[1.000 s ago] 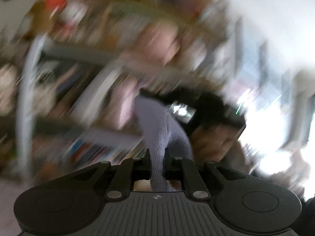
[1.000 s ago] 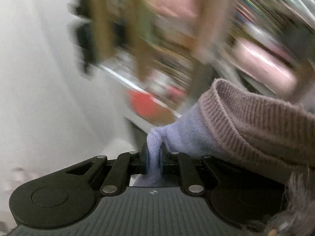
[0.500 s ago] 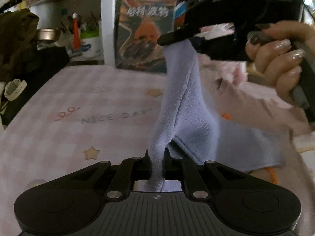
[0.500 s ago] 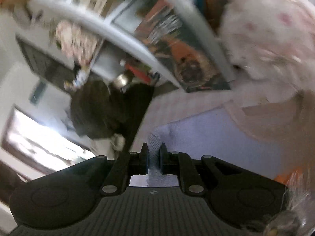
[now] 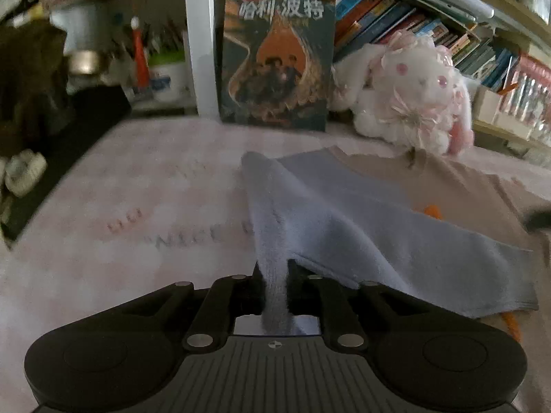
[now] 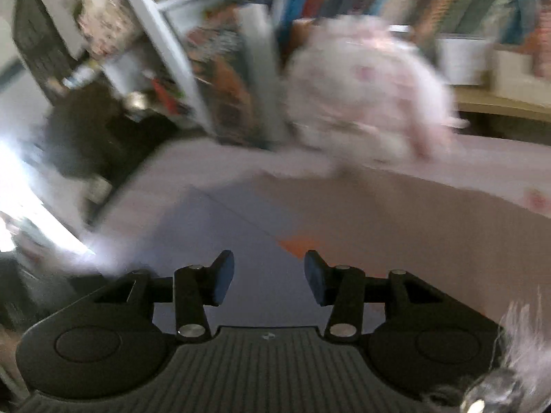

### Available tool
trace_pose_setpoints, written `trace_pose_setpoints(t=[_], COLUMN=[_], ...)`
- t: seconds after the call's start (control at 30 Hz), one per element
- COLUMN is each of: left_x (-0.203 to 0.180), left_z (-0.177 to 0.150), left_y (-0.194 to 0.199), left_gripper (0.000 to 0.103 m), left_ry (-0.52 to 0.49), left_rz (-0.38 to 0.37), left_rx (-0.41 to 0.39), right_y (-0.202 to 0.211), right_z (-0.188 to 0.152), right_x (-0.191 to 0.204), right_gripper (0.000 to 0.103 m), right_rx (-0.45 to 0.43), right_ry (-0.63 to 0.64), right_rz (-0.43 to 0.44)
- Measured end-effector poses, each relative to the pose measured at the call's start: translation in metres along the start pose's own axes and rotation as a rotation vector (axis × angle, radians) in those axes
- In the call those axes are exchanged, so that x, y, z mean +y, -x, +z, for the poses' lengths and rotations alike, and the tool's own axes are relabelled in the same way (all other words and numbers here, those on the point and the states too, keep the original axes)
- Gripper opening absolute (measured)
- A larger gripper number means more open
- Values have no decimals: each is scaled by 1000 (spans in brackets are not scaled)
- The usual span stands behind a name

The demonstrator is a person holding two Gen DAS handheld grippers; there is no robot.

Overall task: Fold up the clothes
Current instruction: 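Lower the lifted sweater onto the mat and open both tools to spread it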

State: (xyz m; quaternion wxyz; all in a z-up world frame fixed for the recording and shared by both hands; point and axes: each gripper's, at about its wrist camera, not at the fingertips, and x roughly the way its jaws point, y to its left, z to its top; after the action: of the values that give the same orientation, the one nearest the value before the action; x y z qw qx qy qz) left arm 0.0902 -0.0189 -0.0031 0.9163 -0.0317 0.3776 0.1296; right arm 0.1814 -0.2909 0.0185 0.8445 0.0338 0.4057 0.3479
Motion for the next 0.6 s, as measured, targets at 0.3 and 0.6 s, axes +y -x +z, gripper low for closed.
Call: trace_pose_setpoints(t=[0.3,0.6], left_x=[-17,-126], left_z=[-22,-48], left_y=[55,61], left_gripper=[48,49], left_ry=[-84,-228], left_rz=[231,-51], left_rx=[-73,-69], right_y=[49,46], right_z=[-78,-90], right_x=[-34,-44], right_gripper=[43,35], right_rx=[50,83], right_ry=[110,136], right_rz=[-185,-174])
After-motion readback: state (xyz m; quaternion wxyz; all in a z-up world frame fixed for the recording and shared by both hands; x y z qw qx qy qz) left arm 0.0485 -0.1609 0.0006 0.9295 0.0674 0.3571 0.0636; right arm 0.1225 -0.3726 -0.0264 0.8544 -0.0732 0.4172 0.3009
